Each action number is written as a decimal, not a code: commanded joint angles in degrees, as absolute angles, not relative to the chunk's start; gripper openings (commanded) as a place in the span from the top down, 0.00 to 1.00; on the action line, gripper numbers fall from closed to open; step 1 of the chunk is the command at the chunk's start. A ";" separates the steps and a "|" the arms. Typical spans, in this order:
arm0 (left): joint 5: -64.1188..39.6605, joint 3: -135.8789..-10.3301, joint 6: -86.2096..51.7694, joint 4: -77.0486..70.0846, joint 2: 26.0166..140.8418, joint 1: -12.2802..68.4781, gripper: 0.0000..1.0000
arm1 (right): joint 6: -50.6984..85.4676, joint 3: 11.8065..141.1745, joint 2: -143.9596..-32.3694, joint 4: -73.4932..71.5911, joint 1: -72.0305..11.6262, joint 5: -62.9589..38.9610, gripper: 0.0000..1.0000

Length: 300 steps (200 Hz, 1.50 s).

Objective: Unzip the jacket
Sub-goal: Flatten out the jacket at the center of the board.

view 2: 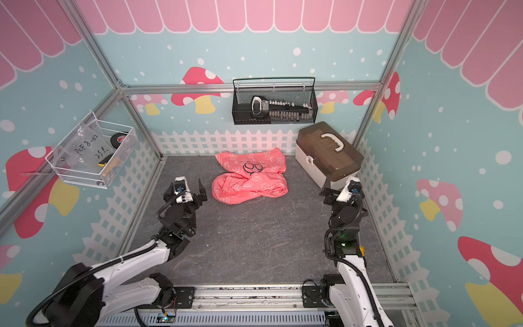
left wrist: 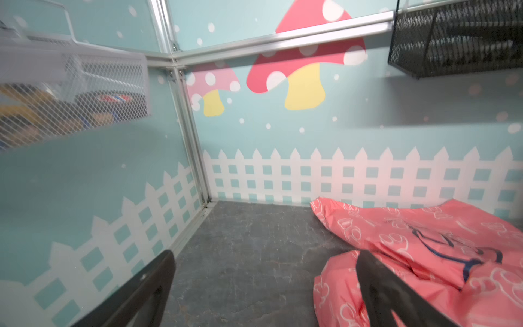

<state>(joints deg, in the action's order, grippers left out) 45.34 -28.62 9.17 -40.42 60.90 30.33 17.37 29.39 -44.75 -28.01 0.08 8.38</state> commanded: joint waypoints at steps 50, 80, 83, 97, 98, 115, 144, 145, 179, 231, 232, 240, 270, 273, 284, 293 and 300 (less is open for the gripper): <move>36.65 -51.33 -22.93 19.49 59.08 29.18 0.00 | 11.25 48.75 -67.16 -0.36 -15.79 -9.25 0.07; 23.60 -51.97 -24.81 20.95 61.69 28.79 0.01 | 7.86 56.61 -80.17 4.68 -23.80 -4.66 0.06; 22.23 -51.95 -25.10 20.93 61.95 28.61 0.01 | 7.57 57.72 -81.63 5.41 -24.41 -4.30 0.06; 18.66 -52.49 -26.93 22.49 64.14 28.30 0.03 | 5.51 63.02 -88.78 9.05 -27.07 -4.13 0.04; 17.85 -52.57 -27.04 22.63 64.33 28.30 0.03 | 5.31 63.46 -89.35 9.31 -27.29 -4.13 0.04; 15.00 -53.84 -29.15 25.16 67.59 28.17 0.04 | 2.81 69.62 -97.31 12.33 -31.25 1.27 0.03; 11.77 -53.79 -30.40 25.88 70.75 27.55 0.00 | 1.64 78.98 -106.34 14.85 -34.78 3.74 0.03; 11.73 -53.79 -30.40 25.95 70.84 27.41 0.00 | 1.70 79.30 -106.65 14.98 -34.79 3.80 0.03; 11.86 -52.11 -32.19 26.72 71.24 25.79 0.00 | -0.44 92.55 -118.30 21.12 -37.33 6.80 0.03; 7.36 -50.80 -33.04 27.26 72.17 21.66 0.00 | -3.25 105.54 -131.38 28.17 -39.72 12.41 0.09; 7.24 -50.80 -33.09 27.30 72.25 21.60 0.00 | -3.25 105.68 -131.57 28.24 -39.72 12.49 0.09; 6.21 -50.66 -33.52 27.14 72.64 21.14 0.00 | -3.43 107.13 -132.80 29.18 -39.73 12.72 0.14; 2.69 -48.59 -35.02 24.08 73.06 20.15 0.00 | -2.53 109.41 -134.04 30.38 -39.86 15.09 0.62; 2.33 -48.21 -35.25 23.48 72.97 20.13 0.00 | -2.47 109.42 -133.92 30.36 -39.93 15.38 0.65; 1.32 -46.84 -35.88 21.36 72.39 20.13 0.00 | -2.72 109.21 -132.70 30.28 -40.06 16.04 0.77; 1.29 -46.33 -36.16 20.55 72.03 20.13 0.00 | -3.07 108.85 -131.27 30.18 -40.39 16.91 0.86; 1.31 -46.32 -35.90 20.42 71.90 20.17 0.00 | -3.39 108.45 -129.63 30.16 -40.63 17.53 0.91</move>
<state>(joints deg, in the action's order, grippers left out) 3.73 -47.62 -33.50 23.29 72.75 20.34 -2.44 107.77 -133.47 28.08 -39.92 14.06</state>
